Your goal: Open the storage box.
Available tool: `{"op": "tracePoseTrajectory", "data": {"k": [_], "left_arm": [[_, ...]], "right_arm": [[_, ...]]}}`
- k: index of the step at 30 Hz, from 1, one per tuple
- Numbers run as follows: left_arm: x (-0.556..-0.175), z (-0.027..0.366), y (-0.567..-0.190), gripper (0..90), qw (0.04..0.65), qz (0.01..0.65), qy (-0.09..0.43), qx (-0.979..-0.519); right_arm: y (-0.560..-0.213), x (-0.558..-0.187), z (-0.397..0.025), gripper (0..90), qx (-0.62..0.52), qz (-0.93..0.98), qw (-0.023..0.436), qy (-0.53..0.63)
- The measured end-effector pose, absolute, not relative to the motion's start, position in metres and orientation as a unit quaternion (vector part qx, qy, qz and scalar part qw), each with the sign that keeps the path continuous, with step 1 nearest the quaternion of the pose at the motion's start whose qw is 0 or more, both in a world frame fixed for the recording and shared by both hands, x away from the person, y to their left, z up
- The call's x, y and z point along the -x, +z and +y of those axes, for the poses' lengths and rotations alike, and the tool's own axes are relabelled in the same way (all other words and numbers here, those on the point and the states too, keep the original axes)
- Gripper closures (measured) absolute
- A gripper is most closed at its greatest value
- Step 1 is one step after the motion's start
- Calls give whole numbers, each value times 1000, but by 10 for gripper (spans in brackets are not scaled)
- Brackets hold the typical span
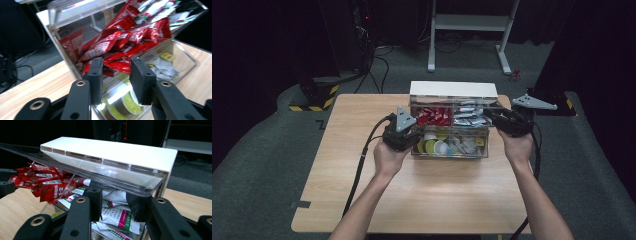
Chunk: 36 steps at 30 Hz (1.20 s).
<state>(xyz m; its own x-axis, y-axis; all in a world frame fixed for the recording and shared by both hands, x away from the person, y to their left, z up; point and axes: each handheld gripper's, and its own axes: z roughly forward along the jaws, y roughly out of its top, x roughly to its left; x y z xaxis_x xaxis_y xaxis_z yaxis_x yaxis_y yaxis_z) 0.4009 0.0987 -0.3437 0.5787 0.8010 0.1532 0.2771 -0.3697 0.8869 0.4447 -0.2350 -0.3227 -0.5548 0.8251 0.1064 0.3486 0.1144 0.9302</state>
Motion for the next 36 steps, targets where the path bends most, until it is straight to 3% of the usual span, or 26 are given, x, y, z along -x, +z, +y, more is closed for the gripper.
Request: {"op": "tracePoseTrajectory", "data": {"k": [8, 12, 17, 36], "left_arm": [[-400, 97, -343, 636, 436, 339, 300, -778], [-400, 93, -344, 546, 435, 334, 304, -779], [-398, 89, -343, 637, 414, 331, 327, -782], [-390, 97, -340, 647, 439, 322, 322, -775]], "right_arm": [[-323, -445, -235, 663, -413, 711, 229, 521], [-324, -445, -234, 662, -413, 710, 228, 523], [-325, -446, -231, 662, -412, 712, 226, 522], [-325, -447, -232, 665, -411, 713, 223, 523]]}}
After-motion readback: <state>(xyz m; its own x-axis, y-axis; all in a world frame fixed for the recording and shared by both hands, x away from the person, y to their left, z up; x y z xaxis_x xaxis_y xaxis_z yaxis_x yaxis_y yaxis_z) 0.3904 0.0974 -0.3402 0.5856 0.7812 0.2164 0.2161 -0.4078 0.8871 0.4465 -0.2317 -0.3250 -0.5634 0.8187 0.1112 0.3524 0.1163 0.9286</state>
